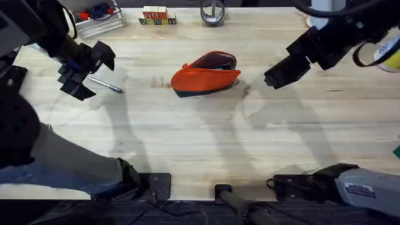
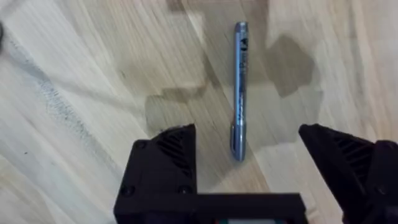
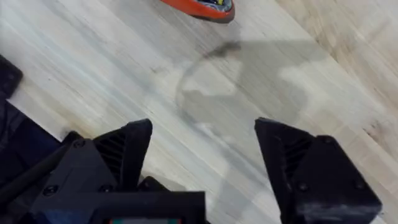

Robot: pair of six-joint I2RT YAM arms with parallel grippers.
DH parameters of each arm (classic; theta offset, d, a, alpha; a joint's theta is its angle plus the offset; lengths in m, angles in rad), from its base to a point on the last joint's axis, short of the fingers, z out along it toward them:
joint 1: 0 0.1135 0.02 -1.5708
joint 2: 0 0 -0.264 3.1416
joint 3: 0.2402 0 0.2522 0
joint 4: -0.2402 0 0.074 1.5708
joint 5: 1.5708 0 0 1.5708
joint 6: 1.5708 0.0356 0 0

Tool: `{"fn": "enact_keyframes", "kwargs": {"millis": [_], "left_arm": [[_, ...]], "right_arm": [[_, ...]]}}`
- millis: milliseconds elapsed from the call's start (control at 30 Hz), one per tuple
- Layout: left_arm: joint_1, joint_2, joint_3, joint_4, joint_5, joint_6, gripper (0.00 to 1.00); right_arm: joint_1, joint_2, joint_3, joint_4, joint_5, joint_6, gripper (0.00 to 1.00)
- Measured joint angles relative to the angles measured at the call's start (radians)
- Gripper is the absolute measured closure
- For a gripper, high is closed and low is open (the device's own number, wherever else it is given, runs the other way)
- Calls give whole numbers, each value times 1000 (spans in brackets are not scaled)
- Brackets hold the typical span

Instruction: Unzip the bag, pick up the pens from the table one at a time and place them inside, then zip the bag closed.

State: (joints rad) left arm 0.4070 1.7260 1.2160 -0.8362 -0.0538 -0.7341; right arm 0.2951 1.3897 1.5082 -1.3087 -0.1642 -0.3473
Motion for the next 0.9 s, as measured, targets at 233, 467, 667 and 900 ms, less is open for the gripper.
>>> {"fn": "enact_keyframes", "kwargs": {"millis": [233, 467, 667, 900], "left_arm": [[5, 74, 0, 50, -7, 0, 7], [6, 102, 0, 71, -44, 1, 8], [6, 115, 6, 67, -55, 1, 7], [7, 123, 16, 71, -65, -1, 543]], "right_arm": [[0, 0, 0, 0, 0, 0, 3], [0, 0, 0, 0, 0, 0, 3], [0, 0, 0, 0, 0, 0, 4], [0, 0, 0, 0, 0, 0, 4]]}}
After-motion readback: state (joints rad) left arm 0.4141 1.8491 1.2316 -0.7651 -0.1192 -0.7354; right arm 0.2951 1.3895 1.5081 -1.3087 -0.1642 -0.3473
